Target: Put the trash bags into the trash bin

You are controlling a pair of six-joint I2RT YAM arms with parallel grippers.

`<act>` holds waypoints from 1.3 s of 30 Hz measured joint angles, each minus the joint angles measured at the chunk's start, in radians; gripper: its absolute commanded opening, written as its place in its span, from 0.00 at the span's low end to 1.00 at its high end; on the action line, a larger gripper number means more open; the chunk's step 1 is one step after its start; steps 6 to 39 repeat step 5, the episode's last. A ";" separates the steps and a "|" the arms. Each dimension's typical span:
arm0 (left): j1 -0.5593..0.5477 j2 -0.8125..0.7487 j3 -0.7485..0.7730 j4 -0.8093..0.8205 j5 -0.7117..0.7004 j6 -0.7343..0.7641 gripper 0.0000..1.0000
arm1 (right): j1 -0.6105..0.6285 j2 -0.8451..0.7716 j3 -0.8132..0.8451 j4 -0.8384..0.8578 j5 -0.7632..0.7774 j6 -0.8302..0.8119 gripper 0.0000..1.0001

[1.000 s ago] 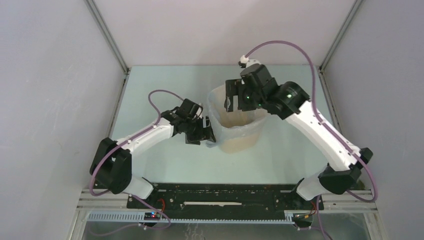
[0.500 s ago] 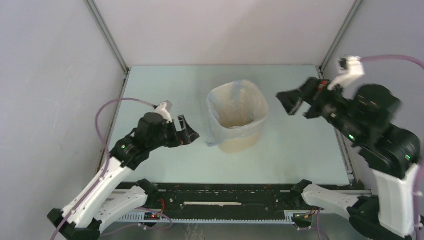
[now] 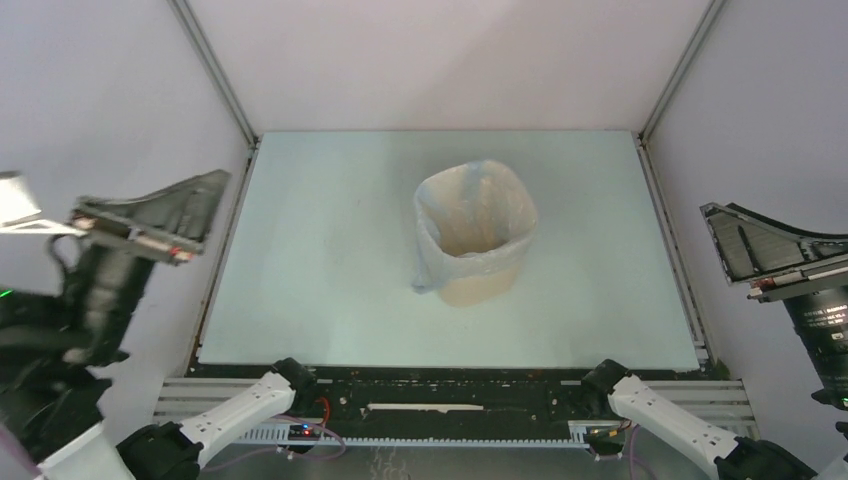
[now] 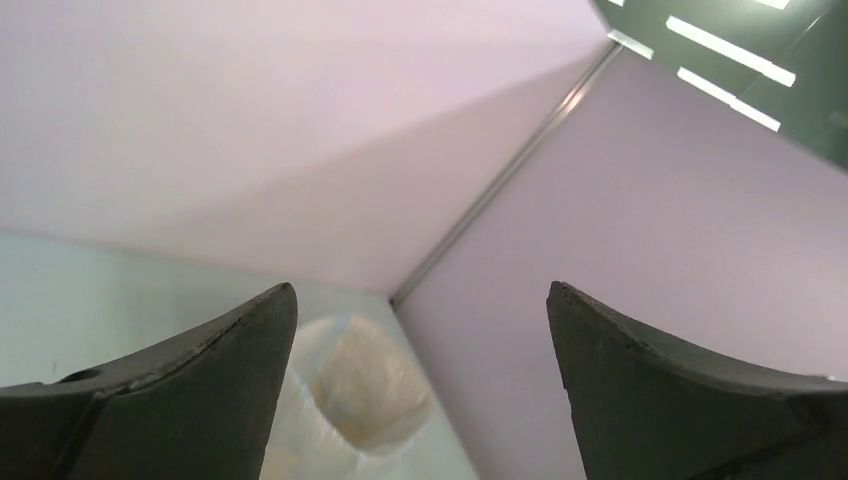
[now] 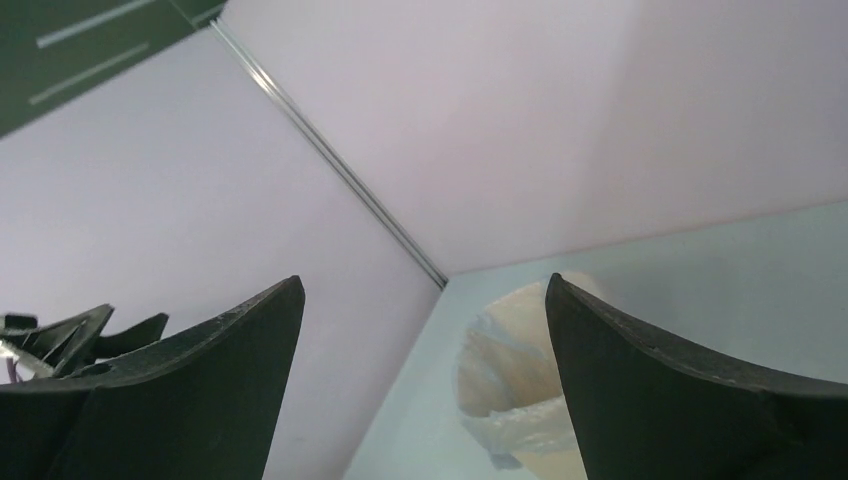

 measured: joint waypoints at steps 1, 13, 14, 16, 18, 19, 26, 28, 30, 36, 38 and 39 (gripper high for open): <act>0.000 0.001 0.056 -0.001 -0.018 0.020 1.00 | -0.002 -0.006 -0.003 0.008 0.006 0.012 1.00; 0.000 0.002 0.147 -0.002 -0.074 0.076 1.00 | -0.007 -0.011 -0.015 0.021 0.024 0.049 1.00; 0.000 0.002 0.147 -0.002 -0.074 0.076 1.00 | -0.007 -0.011 -0.015 0.021 0.024 0.049 1.00; 0.000 0.002 0.147 -0.002 -0.074 0.076 1.00 | -0.007 -0.011 -0.015 0.021 0.024 0.049 1.00; 0.000 0.002 0.147 -0.002 -0.074 0.076 1.00 | -0.007 -0.011 -0.015 0.021 0.024 0.049 1.00; 0.000 0.002 0.147 -0.002 -0.074 0.076 1.00 | -0.007 -0.011 -0.015 0.021 0.024 0.049 1.00; 0.000 0.002 0.147 -0.002 -0.074 0.076 1.00 | -0.007 -0.011 -0.015 0.021 0.024 0.049 1.00; 0.000 0.002 0.147 -0.002 -0.074 0.076 1.00 | -0.007 -0.011 -0.015 0.021 0.024 0.049 1.00; 0.000 0.002 0.147 -0.002 -0.074 0.076 1.00 | -0.007 -0.011 -0.015 0.021 0.024 0.049 1.00; 0.000 0.002 0.147 -0.002 -0.074 0.076 1.00 | -0.007 -0.011 -0.015 0.021 0.024 0.049 1.00; 0.000 0.002 0.147 -0.002 -0.074 0.076 1.00 | -0.007 -0.011 -0.015 0.021 0.024 0.049 1.00; 0.000 0.002 0.147 -0.002 -0.074 0.076 1.00 | -0.007 -0.011 -0.015 0.021 0.024 0.049 1.00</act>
